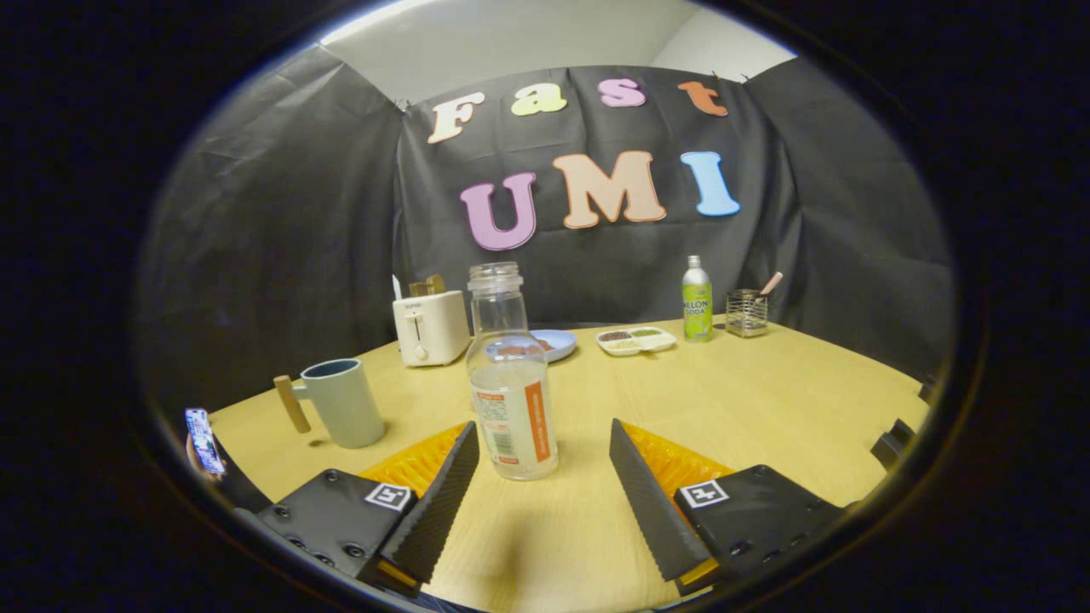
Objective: Take the bottle from table, then pour the juice into the cup, finally place the bottle on the coaster
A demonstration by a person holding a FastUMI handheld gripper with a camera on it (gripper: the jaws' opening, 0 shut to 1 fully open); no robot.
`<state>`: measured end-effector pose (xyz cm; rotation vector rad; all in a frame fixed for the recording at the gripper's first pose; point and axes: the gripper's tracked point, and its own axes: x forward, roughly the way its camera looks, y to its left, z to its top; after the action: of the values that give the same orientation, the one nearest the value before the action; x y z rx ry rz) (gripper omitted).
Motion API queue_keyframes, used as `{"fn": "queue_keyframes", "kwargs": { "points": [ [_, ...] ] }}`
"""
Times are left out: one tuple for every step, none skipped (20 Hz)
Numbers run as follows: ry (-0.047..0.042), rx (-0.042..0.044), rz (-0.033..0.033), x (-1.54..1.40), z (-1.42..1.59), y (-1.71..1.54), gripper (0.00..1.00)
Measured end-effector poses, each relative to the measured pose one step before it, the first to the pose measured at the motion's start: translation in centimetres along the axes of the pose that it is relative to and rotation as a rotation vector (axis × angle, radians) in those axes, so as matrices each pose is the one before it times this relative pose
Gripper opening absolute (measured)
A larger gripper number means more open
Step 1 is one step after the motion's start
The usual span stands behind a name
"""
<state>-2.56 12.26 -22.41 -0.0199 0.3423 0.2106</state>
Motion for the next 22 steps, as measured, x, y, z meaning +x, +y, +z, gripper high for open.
{"fn": "queue_keyframes", "kwargs": {
  "points": [
    [0.00595,-0.00313,0.00777,0.38,-0.027,0.271,0.98],
    [0.00458,-0.00401,0.00567,0.329,-0.081,0.208,0.98],
    [0.00543,-0.00297,0.00612,0.414,-0.036,0.191,0.98],
    [0.00343,0.00136,0.00641,0.35,-0.061,0.224,0.98],
    [0.0086,0.0066,0.00735,0.411,-0.037,0.179,0.98],
    [0.0283,0.0075,0.0178,0.521,-0.882,0.438,0.98],
    [0.01921,0.009,0.01186,-0.106,-0.122,0.206,0.98],
    [0.01401,0.00332,0.00171,0.112,-0.245,-0.051,0.98],
    [0.01088,-0.00317,0.00096,0.08,-0.066,-0.045,0.98],
    [0.00833,-0.0053,-0.00163,0.061,-0.24,0.002,0.98],
    [0.00496,-0.00332,-0.00141,0.037,0.007,-0.041,0.98],
    [0.00219,-0.00141,-0.00125,0.066,0.004,0.057,0.98],
    [-0.00057,0.00189,0.00354,-0.034,0.219,0.081,0.98],
    [-0.00542,0.00437,0.00523,-0.072,0.287,0.215,0.98],
    [-0.00851,0.00379,0.00374,0.012,0.434,0.15,0.98],
    [-0.00965,0.00054,-0.00269,0.135,0.352,-0.053,0.98],
    [-0.00338,-0.00086,-0.00512,0.221,0.343,-0.124,0.98],
    [-0.0016,-0.00047,-0.00302,0.17,0.105,0.014,0.98],
    [0.00278,0.00128,-0.00235,0.32,0.085,-0.024,0.98],
    [0.00441,0.00193,0.00201,0.291,0.002,0.065,0.98],
    [0.00451,0.00099,0.0045,0.315,0.043,0.184,0.98],
    [0.00312,-0.00081,0.00333,0.371,0.021,0.042,0.98]
  ]
}}
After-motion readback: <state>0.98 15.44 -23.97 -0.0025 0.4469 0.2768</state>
